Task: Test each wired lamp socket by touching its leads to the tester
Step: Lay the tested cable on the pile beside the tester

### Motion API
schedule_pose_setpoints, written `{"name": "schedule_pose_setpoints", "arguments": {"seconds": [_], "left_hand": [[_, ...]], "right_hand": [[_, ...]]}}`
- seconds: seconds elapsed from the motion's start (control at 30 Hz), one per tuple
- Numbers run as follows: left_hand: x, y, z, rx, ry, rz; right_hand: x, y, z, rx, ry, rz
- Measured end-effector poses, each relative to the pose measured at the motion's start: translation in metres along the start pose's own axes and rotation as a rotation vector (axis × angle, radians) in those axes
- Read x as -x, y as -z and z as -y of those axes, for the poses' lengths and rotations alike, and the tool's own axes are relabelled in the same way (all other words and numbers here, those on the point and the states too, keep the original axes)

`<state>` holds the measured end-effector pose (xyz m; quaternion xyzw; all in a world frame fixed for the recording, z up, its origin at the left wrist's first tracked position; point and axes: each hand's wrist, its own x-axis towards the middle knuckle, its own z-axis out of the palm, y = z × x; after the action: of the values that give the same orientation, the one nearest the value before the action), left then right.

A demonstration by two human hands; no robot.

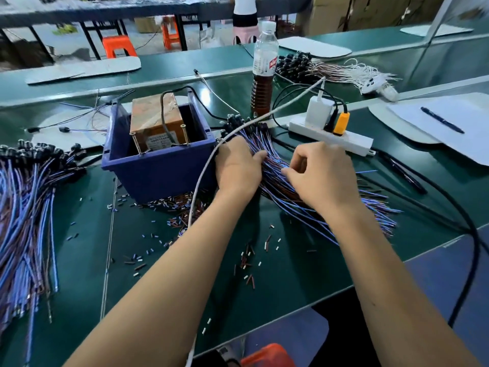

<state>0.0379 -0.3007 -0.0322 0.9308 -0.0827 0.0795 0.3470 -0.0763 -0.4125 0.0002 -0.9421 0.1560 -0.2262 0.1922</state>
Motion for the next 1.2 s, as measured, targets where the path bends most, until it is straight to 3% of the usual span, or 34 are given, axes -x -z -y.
{"name": "schedule_pose_setpoints", "arguments": {"seconds": [0.17, 0.33, 0.47, 0.57, 0.67, 0.9, 0.93, 1.03, 1.2], "left_hand": [[0.013, 0.005, 0.007, -0.023, -0.118, 0.054], [0.031, 0.045, 0.024, 0.163, -0.209, 0.258], [0.049, 0.097, 0.058, 0.36, -0.078, 0.576], [0.065, 0.138, 0.092, 0.363, 0.019, 0.706], [0.073, 0.168, 0.122, 0.229, 0.114, 0.51], [0.051, 0.214, 0.188, -0.459, 0.263, -0.422], [0.044, 0.219, 0.195, -0.515, 0.292, -0.451], [0.025, 0.228, 0.213, -0.661, 0.402, -0.329], [0.015, 0.233, 0.225, -0.609, 0.329, -0.368]], "right_hand": [[0.004, -0.014, -0.008, -0.019, -0.087, 0.096], [0.008, -0.017, 0.012, -0.126, 0.033, -0.097], [0.019, -0.026, 0.061, -0.289, 0.245, -0.186], [0.033, -0.044, 0.105, -0.463, 0.32, -0.062], [0.043, -0.063, 0.145, -0.626, 0.345, 0.149], [0.052, -0.119, 0.238, -0.562, 0.436, 0.566], [0.052, -0.128, 0.249, -0.538, 0.432, 0.644], [0.049, -0.149, 0.27, -0.499, 0.37, 0.83], [0.042, -0.165, 0.275, -0.618, 0.146, 0.908]]}}
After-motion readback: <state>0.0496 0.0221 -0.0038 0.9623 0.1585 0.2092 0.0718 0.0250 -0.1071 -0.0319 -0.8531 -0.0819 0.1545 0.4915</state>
